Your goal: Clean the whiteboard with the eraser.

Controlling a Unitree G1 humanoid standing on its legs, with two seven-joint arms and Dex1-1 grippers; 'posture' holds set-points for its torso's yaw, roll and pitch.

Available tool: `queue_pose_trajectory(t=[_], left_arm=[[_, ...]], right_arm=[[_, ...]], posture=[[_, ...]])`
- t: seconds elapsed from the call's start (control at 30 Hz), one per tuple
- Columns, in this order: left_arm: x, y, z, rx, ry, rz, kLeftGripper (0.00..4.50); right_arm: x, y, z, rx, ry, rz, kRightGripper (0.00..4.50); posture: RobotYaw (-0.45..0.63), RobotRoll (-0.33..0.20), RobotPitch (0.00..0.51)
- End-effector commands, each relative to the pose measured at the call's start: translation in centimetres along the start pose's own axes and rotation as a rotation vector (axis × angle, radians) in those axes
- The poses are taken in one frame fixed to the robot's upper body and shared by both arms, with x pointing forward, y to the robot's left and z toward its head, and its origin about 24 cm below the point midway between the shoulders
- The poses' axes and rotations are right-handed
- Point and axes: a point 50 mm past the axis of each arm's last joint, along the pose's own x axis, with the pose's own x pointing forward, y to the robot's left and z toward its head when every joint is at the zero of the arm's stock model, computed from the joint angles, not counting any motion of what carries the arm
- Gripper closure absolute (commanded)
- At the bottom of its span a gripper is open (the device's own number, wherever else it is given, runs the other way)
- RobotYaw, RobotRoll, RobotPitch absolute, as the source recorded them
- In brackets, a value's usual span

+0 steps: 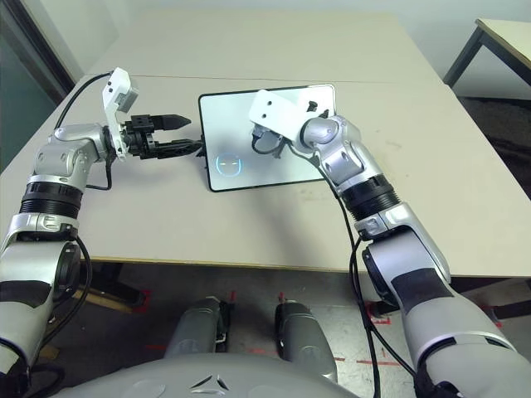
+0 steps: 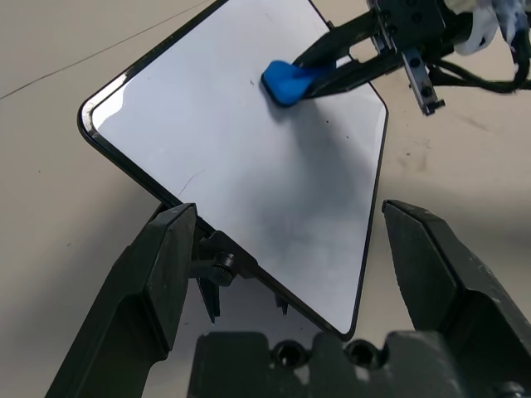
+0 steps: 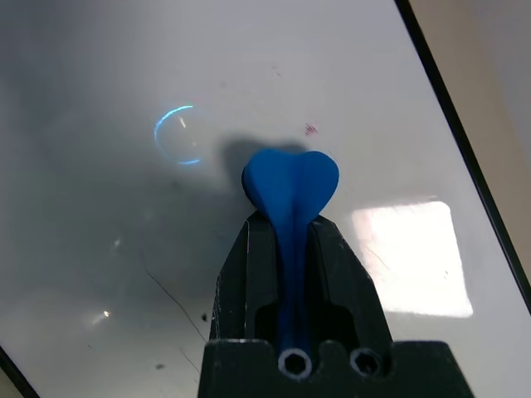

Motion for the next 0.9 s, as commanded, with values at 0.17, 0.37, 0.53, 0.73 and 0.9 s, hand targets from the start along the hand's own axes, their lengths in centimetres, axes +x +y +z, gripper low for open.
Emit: queue_pose_trajectory(t=[0.17,0.37,0.53,0.73,0.9], left_arm=[[-0.2,0.1,0.0,-0.007,-0.009,0.006,0.00],[-0.2,0.1,0.0,-0.005,-0.008,0.006,0.00],[-0.1,0.0,0.0,-0.005,-0.009,0.002,0.00],[0.0,0.1,0.1,-0.003,-0.010,0.000,0.00],[0.2,0.1,0.1,-0.001,-0.011,-0.004,0.00]], right_arm=[[0.3,0.9,0.6,-0.019,-0.009,0.037,4.25],[0.3,1.0,0.6,-0.017,-0.011,0.041,4.25],[-0.1,0.3,-0.5,-0.011,0.027,0.018,4.25],[-1.1,-0.9,-2.3,-0.014,0.083,-0.021,4.25],[-2.4,-1.6,-4.2,-0.021,0.136,-0.031,4.25]], posture=[[0.16,0.000,0.065],[0.15,0.000,0.065],[0.15,0.000,0.064],[0.14,0.000,0.063],[0.14,0.000,0.059]])
